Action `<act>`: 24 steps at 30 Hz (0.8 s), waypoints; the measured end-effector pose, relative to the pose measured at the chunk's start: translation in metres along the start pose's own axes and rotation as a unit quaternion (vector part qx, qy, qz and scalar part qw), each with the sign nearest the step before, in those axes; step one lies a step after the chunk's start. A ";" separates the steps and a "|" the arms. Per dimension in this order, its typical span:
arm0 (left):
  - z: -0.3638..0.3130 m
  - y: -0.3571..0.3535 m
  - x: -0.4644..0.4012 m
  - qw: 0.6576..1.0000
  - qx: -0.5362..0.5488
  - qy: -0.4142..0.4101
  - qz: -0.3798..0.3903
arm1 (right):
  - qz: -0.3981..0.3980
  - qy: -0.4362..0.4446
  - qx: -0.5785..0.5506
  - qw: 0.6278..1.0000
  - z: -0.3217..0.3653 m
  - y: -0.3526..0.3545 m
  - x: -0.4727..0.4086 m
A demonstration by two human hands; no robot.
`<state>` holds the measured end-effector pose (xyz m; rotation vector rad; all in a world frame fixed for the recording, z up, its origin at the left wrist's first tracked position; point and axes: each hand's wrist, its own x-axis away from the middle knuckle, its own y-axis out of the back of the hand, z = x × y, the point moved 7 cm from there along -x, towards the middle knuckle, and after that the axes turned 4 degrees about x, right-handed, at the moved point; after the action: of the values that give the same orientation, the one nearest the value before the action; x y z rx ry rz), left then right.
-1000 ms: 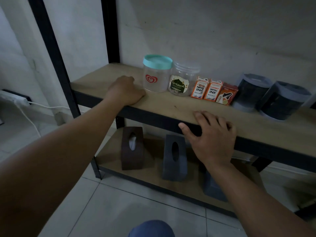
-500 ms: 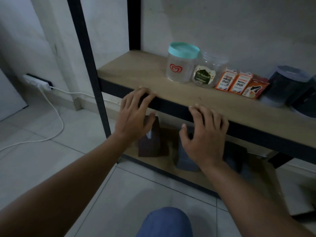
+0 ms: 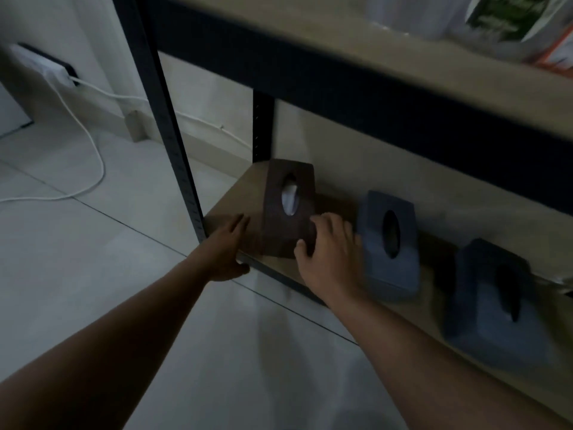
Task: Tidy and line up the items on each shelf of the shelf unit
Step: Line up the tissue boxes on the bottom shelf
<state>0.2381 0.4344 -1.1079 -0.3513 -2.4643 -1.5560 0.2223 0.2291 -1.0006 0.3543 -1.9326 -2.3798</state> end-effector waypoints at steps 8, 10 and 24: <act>0.019 -0.031 -0.047 0.994 -0.094 -0.055 -0.023 | 0.046 -0.115 0.005 0.992 0.038 -0.045 -0.052; 0.020 -0.034 -0.049 0.991 -0.109 -0.061 -0.037 | 0.038 -0.131 0.039 0.990 0.043 -0.053 -0.055; 0.020 -0.037 -0.053 0.991 -0.122 -0.049 -0.028 | 0.120 -0.028 -0.013 0.992 -0.008 -0.056 -0.076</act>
<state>0.2766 0.4326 -1.1643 -0.4090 -2.3750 -1.9149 0.3032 0.2474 -1.0459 0.0482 -1.8465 -2.2788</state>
